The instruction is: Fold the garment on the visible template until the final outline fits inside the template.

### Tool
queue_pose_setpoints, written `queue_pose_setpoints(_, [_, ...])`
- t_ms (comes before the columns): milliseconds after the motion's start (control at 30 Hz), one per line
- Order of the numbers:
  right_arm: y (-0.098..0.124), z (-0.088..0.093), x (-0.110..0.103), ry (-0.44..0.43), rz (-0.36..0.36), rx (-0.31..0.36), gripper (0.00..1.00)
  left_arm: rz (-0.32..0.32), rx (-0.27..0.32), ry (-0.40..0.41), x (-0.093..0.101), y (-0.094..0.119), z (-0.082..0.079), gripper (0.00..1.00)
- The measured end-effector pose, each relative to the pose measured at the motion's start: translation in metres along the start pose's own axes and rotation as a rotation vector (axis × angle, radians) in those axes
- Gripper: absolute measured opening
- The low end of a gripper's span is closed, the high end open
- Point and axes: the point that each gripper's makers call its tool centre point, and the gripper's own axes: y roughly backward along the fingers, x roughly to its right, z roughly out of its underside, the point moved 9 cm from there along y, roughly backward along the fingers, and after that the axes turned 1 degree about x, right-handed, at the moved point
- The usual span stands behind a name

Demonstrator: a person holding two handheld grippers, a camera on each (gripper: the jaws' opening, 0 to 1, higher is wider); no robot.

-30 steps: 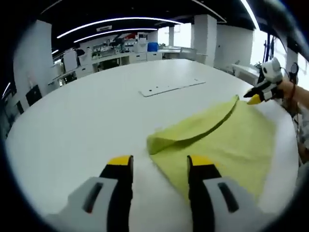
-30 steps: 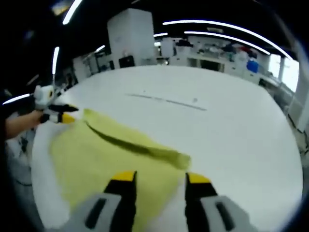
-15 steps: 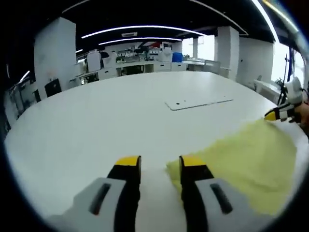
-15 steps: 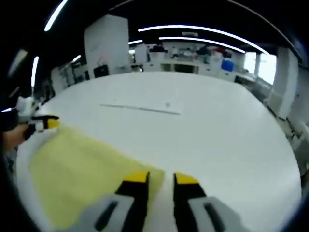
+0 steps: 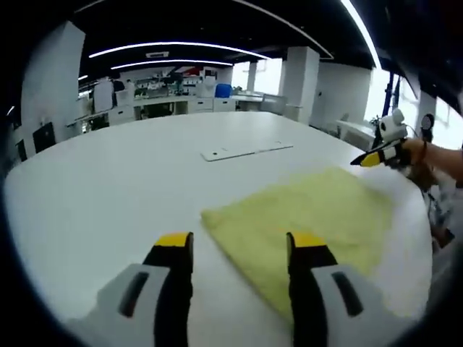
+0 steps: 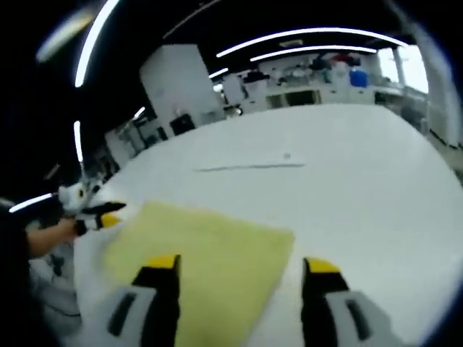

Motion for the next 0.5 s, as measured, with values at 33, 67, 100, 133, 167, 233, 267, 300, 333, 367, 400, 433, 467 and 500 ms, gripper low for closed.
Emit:
queue_pose_setpoints(33, [0.005, 0.004, -0.002, 0.021, -0.009, -0.014, 0.72, 0.013, -0.006, -0.004, 0.002, 0.003, 0.002, 0.49])
queue_pose_setpoints(67, [0.009, 0.007, -0.004, 0.029, -0.015, -0.022, 0.73, 0.035, -0.019, -0.019, 0.01, 0.008, 0.005, 0.49])
queue_pose_setpoints(100, [0.012, 0.011, -0.003, 0.039, -0.025, -0.032, 0.73, 0.045, -0.028, -0.024, 0.013, 0.012, 0.007, 0.48])
queue_pose_setpoints(133, [0.015, 0.014, -0.004, 0.049, -0.035, -0.041, 0.73, 0.053, -0.038, -0.03, 0.014, 0.016, 0.012, 0.48])
queue_pose_setpoints(167, [0.019, 0.018, -0.006, 0.055, -0.04, -0.047, 0.73, 0.064, -0.044, -0.035, 0.016, 0.019, 0.014, 0.47])
queue_pose_setpoints(233, [0.026, 0.027, -0.009, 0.067, -0.054, -0.063, 0.73, 0.072, -0.055, -0.03, 0.024, 0.026, 0.02, 0.46])
queue_pose_setpoints(267, [0.029, 0.03, -0.011, 0.07, -0.061, -0.069, 0.73, 0.077, -0.056, -0.03, 0.025, 0.027, 0.022, 0.45])
queue_pose_setpoints(300, [0.032, 0.035, -0.012, 0.076, -0.073, -0.081, 0.72, 0.081, -0.061, -0.025, 0.027, 0.03, 0.025, 0.44])
queue_pose_setpoints(333, [0.035, 0.038, -0.014, 0.079, -0.076, -0.086, 0.72, 0.083, -0.067, -0.022, 0.031, 0.032, 0.026, 0.43])
queue_pose_setpoints(367, [0.037, 0.041, -0.014, 0.083, -0.079, -0.093, 0.71, 0.084, -0.075, -0.021, 0.033, 0.035, 0.029, 0.43])
queue_pose_setpoints(400, [0.039, 0.046, -0.016, 0.089, -0.087, -0.105, 0.7, 0.084, -0.081, -0.019, 0.033, 0.035, 0.031, 0.42])
queue_pose_setpoints(433, [0.043, 0.05, -0.018, 0.091, -0.088, -0.111, 0.69, 0.082, -0.086, -0.014, 0.035, 0.038, 0.034, 0.41])
queue_pose_setpoints(467, [0.046, 0.054, -0.02, 0.091, -0.088, -0.118, 0.67, 0.082, -0.087, -0.012, 0.033, 0.039, 0.035, 0.41])
queue_pose_setpoints(500, [0.045, 0.056, -0.018, 0.09, -0.089, -0.12, 0.65, 0.084, -0.089, -0.01, 0.034, 0.042, 0.038, 0.4])
